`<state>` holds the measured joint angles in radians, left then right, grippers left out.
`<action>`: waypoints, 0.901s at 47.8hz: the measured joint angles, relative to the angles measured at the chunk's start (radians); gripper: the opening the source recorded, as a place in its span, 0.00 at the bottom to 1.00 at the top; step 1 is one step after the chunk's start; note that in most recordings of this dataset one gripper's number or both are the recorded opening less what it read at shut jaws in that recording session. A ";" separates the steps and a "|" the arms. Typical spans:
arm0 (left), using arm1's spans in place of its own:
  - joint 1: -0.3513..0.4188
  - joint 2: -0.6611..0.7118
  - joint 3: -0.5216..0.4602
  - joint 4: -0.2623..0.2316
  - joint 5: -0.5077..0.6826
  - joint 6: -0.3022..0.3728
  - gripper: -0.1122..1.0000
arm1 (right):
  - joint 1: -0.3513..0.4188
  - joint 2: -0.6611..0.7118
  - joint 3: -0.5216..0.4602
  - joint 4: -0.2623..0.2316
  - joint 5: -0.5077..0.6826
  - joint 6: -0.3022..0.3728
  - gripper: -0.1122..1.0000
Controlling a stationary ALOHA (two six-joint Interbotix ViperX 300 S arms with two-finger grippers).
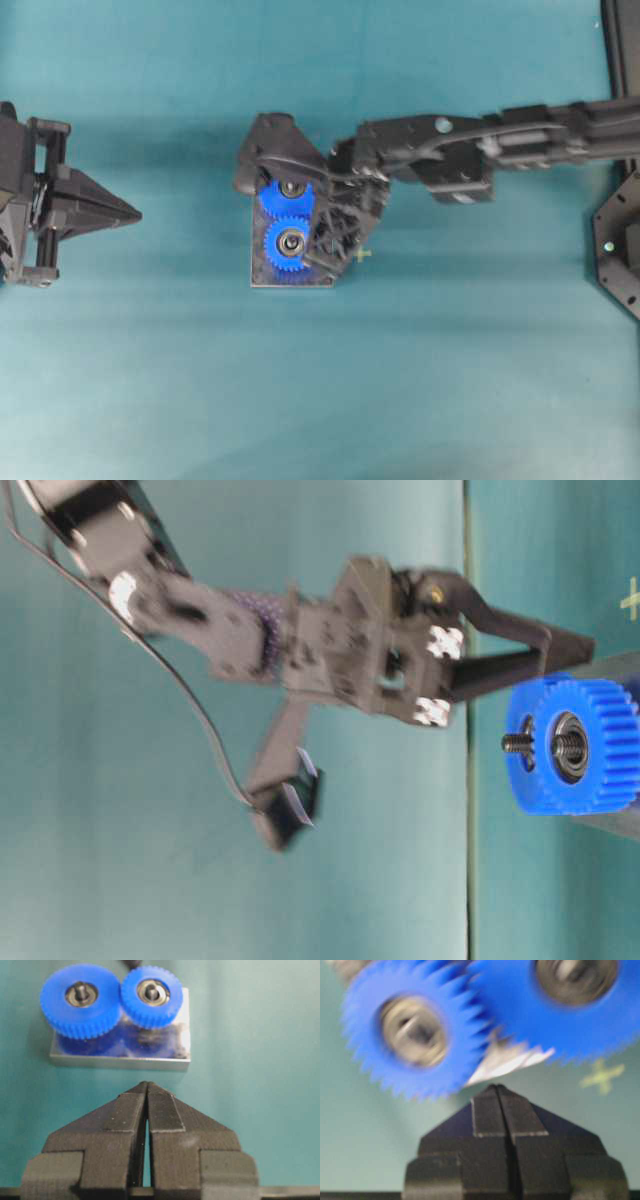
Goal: Fit the small gear onto the shaft.
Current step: 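Align the gear's bore with the shaft, meshing its teeth with the large gear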
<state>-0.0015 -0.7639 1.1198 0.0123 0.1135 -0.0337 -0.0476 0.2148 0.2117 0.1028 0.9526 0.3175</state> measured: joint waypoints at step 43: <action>-0.002 0.000 -0.002 0.000 0.000 -0.002 0.10 | -0.026 0.089 -0.129 -0.008 -0.126 0.005 0.08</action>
<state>-0.0031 -0.7639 1.1183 0.0123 0.1135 -0.0353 -0.0736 0.3037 0.0828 0.0951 0.8268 0.3221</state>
